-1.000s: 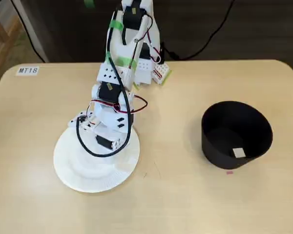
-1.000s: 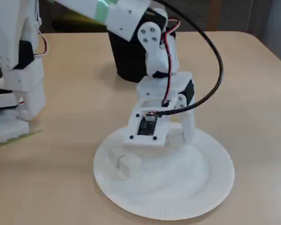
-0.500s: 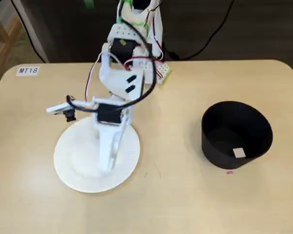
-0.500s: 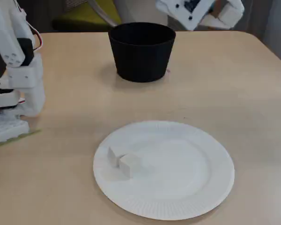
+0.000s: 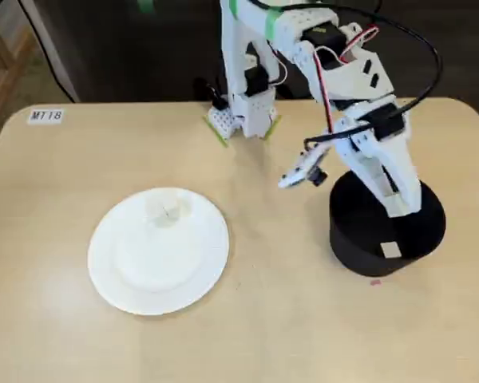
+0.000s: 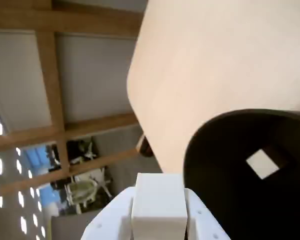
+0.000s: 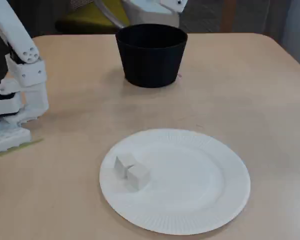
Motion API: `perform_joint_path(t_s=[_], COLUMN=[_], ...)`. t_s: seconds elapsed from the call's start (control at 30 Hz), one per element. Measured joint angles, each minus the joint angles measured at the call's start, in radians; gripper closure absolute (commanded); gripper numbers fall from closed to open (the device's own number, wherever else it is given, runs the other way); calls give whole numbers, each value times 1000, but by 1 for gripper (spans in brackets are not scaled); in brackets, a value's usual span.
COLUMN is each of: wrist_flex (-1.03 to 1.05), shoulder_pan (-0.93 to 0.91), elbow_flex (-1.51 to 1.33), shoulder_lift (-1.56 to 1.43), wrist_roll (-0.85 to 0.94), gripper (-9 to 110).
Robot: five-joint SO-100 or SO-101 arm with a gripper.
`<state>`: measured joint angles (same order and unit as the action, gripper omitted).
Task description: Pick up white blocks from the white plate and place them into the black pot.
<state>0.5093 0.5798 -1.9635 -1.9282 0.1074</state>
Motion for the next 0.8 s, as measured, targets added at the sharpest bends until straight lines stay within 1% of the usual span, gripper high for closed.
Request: perform_joint_path(t_s=[0.2, 0.3, 0.33, 0.4, 0.47, 0.57, 0.6, 0.63, 0.67, 0.8], wrist_flex=[-49, -49, -46, -34, -21, 3, 15, 29, 41, 115], shoulder_pan=[9, 9, 9, 12, 15, 17, 20, 23, 26, 32], elbow_flex=[-120, -126, -126, -126, -126, -126, -126, -126, -126, -126], shoulder_lift=[0, 0, 0, -2, -15, -52, -66, -81, -97, -173], wrist_roll=[0, 0, 3, 9, 12, 25, 28, 34, 41, 69], gripper=[103, 83, 79, 76, 75, 80, 85, 98, 104, 104])
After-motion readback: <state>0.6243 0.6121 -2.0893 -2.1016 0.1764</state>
